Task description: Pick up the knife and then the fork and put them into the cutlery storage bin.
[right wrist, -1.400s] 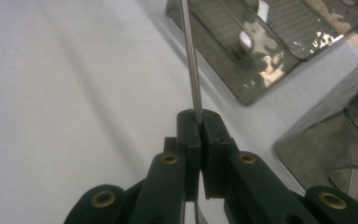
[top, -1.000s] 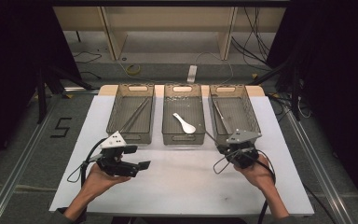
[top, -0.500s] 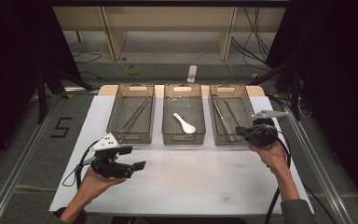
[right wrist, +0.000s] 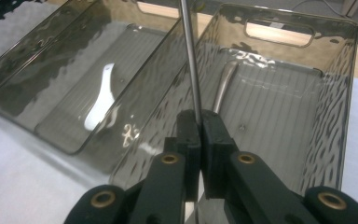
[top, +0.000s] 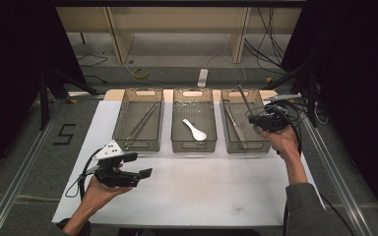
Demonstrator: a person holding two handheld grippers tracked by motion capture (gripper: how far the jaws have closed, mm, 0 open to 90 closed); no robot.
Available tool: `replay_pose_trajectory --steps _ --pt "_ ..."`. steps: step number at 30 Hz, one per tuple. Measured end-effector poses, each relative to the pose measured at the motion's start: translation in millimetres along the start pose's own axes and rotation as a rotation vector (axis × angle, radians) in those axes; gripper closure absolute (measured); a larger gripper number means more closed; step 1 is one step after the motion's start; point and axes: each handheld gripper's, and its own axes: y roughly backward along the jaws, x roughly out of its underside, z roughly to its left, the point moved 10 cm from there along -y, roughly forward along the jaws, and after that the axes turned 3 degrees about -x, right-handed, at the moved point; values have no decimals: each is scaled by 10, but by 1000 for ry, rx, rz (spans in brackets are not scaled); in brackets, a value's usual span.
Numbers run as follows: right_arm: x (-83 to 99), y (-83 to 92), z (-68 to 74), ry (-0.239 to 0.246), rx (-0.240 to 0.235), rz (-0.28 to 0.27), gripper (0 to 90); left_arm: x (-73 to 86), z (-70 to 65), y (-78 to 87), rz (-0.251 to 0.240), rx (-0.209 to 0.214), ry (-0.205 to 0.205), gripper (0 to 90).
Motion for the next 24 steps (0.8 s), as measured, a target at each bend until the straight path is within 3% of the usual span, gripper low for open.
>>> replay_pose_trajectory --steps 10,17,24 --pt "-116 -239 -130 -47 34 28 881 -13 -3 6 -13 -3 -8 176" --pt "-53 -408 -174 -95 49 54 880 -1 -6 -1 -6 -9 -14 177" --pt "12 -483 -159 -95 59 80 880 -3 -12 -3 -7 -9 -15 175"
